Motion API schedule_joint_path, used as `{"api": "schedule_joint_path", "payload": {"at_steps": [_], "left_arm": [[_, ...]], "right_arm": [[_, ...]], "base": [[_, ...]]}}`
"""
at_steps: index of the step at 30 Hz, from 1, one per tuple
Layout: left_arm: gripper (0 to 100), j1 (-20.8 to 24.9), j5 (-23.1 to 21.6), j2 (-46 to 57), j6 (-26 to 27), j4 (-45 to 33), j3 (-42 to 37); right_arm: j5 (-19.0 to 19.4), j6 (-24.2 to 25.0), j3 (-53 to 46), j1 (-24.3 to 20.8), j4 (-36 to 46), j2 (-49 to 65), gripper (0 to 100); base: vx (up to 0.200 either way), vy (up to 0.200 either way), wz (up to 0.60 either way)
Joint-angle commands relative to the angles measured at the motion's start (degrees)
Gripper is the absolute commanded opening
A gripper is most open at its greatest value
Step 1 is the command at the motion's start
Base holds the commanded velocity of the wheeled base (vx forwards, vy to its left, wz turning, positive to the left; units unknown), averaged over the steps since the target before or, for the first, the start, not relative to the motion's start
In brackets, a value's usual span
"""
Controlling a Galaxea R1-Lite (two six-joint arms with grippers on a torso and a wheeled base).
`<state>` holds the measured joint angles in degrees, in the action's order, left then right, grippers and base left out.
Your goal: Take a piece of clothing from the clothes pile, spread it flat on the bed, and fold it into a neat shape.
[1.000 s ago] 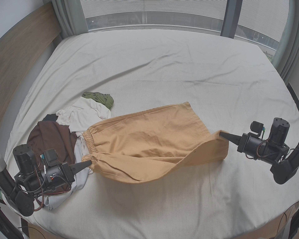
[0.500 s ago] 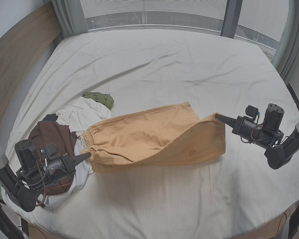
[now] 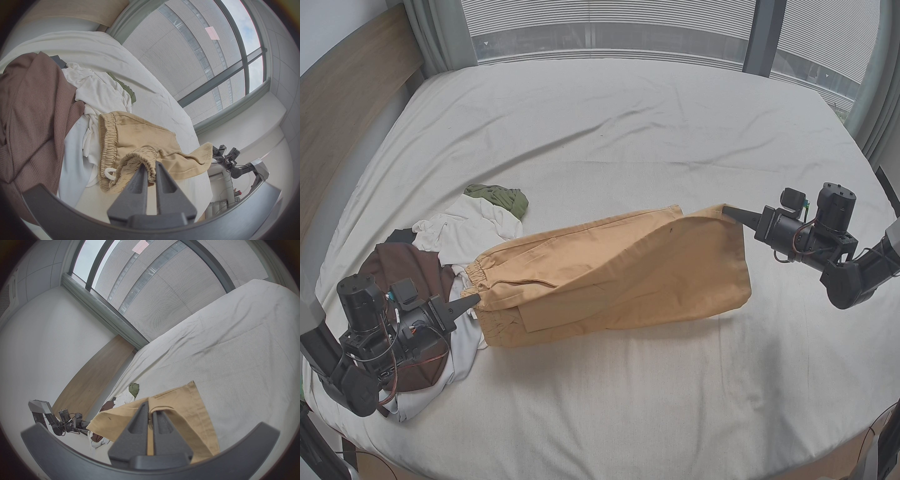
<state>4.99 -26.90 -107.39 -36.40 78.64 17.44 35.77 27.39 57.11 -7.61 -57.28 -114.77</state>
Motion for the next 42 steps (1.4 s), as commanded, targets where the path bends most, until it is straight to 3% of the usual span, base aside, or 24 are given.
{"api": "schedule_joint_path", "payload": {"at_steps": [1,13,25,35,42], "left_arm": [[0,-0.1,0.4,-0.8,-0.5,0.0,1.0],[0,-0.2,4.6,-3.0,-3.4,0.0,4.4],[0,-0.2,4.8,-3.5,-5.4,0.1,5.5],[0,-0.2,8.8,-6.8,-5.4,0.3,8.3],[0,-0.2,9.9,-9.6,-5.6,5.5,8.4]], "right_arm": [[0.0,0.0,4.1,-0.3,0.6,-2.7,0],[-0.3,-0.1,18.4,-0.9,12.1,-7.0,0],[-0.4,-0.4,22.9,-1.3,14.9,-10.1,0],[-0.5,-0.3,27.7,-1.4,16.3,-13.7,0],[-0.5,-0.3,30.0,-1.2,16.6,-15.9,0]], "base": [[0.000,0.000,0.00],[0.000,0.000,0.00],[0.000,0.000,0.00],[0.000,0.000,0.00],[0.000,0.000,0.00]]}}
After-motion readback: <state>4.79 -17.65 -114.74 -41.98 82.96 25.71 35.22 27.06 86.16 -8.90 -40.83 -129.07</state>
